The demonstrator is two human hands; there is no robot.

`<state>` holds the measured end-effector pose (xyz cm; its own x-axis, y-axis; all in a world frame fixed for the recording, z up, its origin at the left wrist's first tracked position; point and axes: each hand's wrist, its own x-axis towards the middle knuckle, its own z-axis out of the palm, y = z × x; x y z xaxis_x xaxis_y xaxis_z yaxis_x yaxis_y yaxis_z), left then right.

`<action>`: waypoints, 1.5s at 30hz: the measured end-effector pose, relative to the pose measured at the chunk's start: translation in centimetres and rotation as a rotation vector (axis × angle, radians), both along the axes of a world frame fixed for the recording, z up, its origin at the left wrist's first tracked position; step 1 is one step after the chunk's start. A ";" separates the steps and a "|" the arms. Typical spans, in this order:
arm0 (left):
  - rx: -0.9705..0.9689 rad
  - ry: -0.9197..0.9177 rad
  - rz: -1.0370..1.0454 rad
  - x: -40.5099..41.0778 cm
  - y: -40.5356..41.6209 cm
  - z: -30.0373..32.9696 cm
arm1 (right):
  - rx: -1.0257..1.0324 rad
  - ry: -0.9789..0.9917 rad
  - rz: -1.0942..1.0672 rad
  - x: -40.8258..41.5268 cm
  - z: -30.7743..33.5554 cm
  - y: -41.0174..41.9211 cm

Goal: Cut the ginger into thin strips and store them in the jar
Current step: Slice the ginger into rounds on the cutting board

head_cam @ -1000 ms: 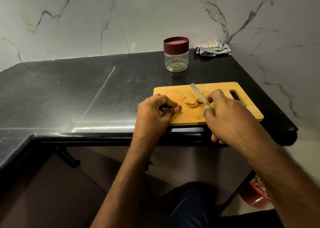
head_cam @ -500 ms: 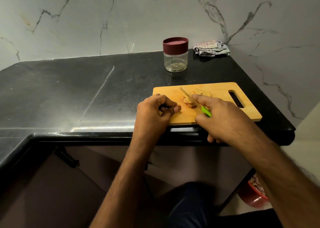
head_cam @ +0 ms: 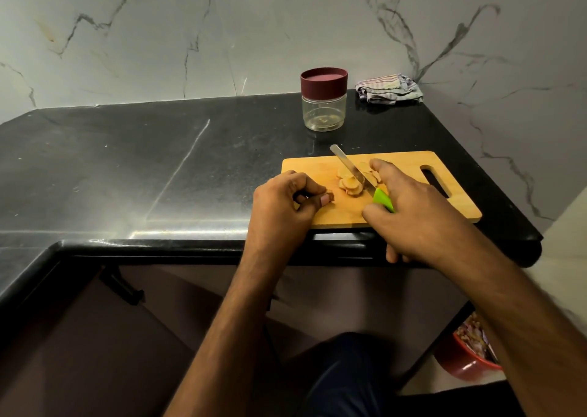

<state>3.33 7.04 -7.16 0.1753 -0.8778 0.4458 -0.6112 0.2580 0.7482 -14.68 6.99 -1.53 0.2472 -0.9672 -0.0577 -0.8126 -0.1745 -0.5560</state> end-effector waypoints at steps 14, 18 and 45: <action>-0.018 -0.015 0.017 0.1 0.2 0.0 | -0.216 0.007 0.062 0.3 -1.7 2.7; -0.015 -0.015 0.002 0.2 0.3 0.1 | -0.224 0.005 0.052 0.2 -1.8 2.8; 0.013 -0.030 -0.018 0.0 0.1 0.4 | -0.345 -0.022 0.058 0.1 -1.9 3.6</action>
<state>3.35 7.10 -6.81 0.1459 -0.8866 0.4389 -0.6290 0.2593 0.7329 -14.56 10.55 -3.41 0.3003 -0.9130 0.2760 -0.7844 -0.4010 -0.4732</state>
